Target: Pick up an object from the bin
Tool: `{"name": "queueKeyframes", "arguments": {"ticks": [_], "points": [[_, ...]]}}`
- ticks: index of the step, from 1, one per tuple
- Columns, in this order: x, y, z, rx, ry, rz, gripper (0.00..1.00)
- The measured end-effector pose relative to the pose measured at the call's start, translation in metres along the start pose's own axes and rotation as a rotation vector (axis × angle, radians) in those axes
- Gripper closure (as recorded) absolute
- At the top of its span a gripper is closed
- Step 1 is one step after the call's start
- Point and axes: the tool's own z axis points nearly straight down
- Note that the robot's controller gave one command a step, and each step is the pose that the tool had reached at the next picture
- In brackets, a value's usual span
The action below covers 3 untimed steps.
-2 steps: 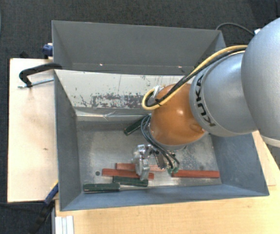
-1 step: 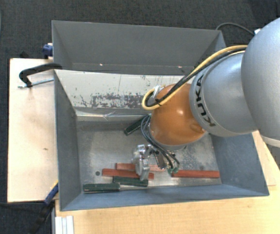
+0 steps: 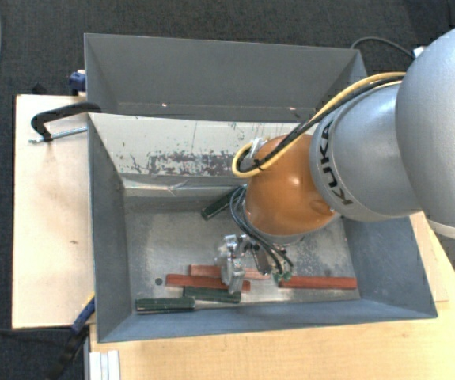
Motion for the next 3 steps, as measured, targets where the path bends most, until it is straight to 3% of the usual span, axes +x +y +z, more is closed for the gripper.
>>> {"name": "queueKeyframes", "arguments": {"ticks": [1,2,3], "points": [[0.002,0.000,-0.022,0.000,0.004,0.000,1.00],[-0.002,0.000,-0.045,0.000,-0.010,0.000,1.00],[-0.002,0.001,-0.054,0.000,-0.010,0.000,1.00]]}}
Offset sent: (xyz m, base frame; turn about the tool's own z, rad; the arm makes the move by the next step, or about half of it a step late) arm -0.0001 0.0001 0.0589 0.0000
